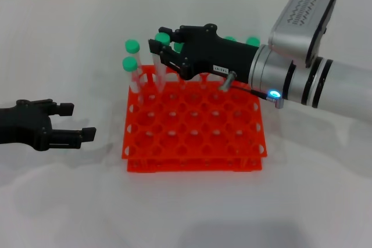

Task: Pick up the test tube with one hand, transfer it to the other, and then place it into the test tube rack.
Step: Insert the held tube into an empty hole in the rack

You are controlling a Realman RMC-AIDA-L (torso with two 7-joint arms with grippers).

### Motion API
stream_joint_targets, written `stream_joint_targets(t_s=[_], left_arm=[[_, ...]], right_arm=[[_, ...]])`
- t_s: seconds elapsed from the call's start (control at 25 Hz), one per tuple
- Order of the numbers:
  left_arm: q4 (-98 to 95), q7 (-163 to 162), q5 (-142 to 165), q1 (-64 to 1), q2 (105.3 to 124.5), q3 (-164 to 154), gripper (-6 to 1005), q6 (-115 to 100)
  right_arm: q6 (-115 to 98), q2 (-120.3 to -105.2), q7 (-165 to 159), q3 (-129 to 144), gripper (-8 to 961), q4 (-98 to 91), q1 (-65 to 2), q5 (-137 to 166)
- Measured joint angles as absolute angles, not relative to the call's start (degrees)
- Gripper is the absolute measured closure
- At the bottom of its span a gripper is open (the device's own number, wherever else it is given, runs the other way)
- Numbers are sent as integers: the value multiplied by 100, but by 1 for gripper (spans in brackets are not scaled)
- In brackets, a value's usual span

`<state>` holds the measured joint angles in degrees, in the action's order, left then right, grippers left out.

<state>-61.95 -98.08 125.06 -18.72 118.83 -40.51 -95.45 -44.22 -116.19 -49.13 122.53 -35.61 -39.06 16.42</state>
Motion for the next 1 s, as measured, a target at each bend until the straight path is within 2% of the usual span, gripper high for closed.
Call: stream_joint_targets(t_s=[1.0], left_arm=[[-6197, -9816, 12493, -1874, 11882, -4051, 108, -9549]], right_arm=[[-4389, -11619, -4989, 12428, 683, -3691, -3911, 1564]])
